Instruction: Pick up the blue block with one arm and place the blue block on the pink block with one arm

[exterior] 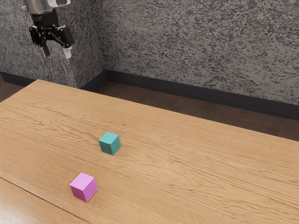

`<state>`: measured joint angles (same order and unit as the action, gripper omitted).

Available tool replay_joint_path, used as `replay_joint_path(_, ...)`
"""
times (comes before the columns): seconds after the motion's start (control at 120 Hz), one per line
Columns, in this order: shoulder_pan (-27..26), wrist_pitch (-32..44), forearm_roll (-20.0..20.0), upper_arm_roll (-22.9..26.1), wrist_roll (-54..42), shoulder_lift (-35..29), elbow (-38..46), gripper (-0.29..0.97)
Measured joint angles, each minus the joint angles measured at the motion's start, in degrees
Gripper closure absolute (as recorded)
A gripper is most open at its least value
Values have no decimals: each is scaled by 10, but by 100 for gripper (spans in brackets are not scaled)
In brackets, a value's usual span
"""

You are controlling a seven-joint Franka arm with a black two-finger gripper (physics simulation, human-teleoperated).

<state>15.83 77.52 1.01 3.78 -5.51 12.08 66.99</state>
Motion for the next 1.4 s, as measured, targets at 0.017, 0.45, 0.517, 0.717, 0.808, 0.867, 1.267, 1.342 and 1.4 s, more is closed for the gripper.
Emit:
replay_joint_path(0.017, 0, 0, 0, 0, -1, 0, 0, 0)
replay_joint_path(0.45, -81, -43, -95, 77, -13, -9, -106, 0)
replay_joint_path(0.517, -82, -41, -122, 76, -12, 65, -105, 0)
replay_joint_path(0.717, -67, 29, -121, 73, -9, 184, -74, 0)
replay_joint_path(0.808, -66, 69, -120, 64, -7, 228, -74, 0)
replay_joint_path(0.867, -70, 97, -115, 55, -6, 254, -74, 0)
replay_joint_path(1.267, -73, 274, -50, -1, -7, 320, 42, 0)
replay_joint_path(1.342, -74, 295, -40, -2, -7, 321, 60, 0)
replay_joint_path(1.4, -74, 310, -35, -3, -8, 321, 71, 0)
